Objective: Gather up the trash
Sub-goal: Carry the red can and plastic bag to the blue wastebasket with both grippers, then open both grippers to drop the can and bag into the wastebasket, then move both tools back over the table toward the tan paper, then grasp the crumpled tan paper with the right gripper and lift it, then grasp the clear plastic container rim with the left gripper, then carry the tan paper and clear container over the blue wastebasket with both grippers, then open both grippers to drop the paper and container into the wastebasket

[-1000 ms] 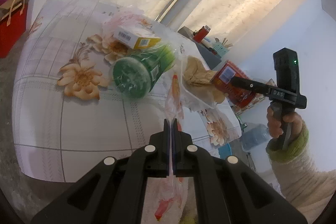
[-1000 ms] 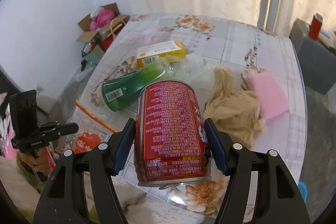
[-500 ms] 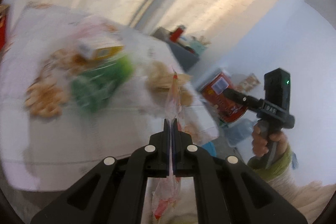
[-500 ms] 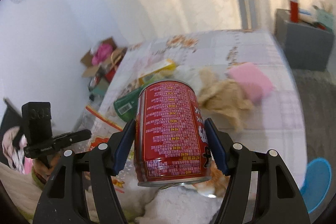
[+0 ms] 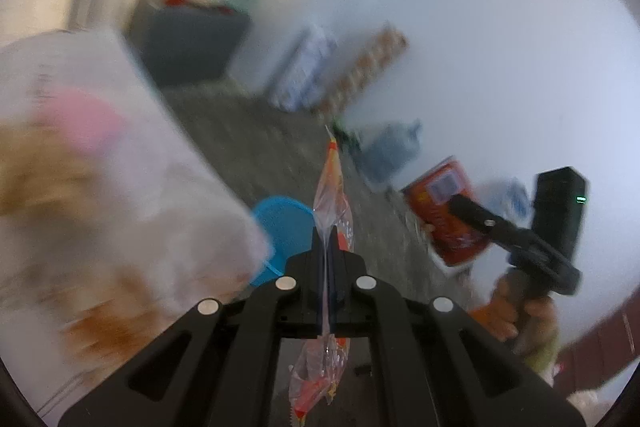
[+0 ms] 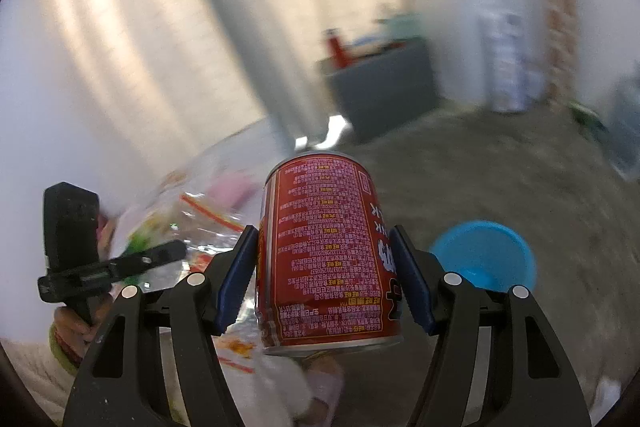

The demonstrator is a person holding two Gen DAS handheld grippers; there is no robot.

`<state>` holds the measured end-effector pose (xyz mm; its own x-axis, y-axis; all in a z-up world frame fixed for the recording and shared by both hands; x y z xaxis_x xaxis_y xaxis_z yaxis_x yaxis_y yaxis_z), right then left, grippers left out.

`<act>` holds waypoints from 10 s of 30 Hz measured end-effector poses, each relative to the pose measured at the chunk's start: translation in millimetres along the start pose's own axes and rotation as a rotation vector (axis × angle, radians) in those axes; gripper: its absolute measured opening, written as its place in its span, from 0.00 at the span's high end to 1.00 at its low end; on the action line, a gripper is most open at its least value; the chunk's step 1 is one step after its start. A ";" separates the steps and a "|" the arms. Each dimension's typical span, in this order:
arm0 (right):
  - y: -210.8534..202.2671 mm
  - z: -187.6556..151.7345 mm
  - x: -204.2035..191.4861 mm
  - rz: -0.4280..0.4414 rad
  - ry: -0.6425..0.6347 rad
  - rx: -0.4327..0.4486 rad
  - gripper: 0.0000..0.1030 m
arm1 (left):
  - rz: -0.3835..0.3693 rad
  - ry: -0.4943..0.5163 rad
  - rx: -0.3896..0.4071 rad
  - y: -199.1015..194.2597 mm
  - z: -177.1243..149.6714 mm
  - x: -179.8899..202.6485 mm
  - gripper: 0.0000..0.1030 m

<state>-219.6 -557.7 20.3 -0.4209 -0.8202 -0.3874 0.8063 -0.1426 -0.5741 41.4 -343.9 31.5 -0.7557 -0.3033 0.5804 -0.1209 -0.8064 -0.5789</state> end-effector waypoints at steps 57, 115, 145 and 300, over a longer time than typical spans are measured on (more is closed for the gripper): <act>123.5 -76.7 186.6 -0.287 0.492 -0.233 0.25 | 0.133 0.123 -0.179 50.7 -67.3 21.6 0.30; 181.8 -12.1 -266.7 0.094 -0.344 -0.140 0.08 | 0.602 -0.291 0.469 -305.5 -113.6 -216.6 0.06; 263.0 -31.5 -302.0 -0.119 -0.548 -0.154 0.78 | 0.570 -0.292 0.452 -283.6 -134.1 -193.1 0.06; 224.3 -86.0 282.3 -0.452 0.578 -0.224 0.50 | 0.469 0.262 -0.229 358.2 38.0 45.6 0.49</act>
<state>-193.4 -773.5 -279.9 -0.8899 -0.2798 -0.3604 0.4264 -0.2292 -0.8750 -11.9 -665.9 -127.6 -0.8928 -0.4418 0.0880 0.1507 -0.4772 -0.8658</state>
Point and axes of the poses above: each gripper's, at about its wrist camera, not at the fingertips, and y roughly the way its jaws point, x to its right, z to its top, the point moved 1 cm from there along y, roughly the way its jaws point
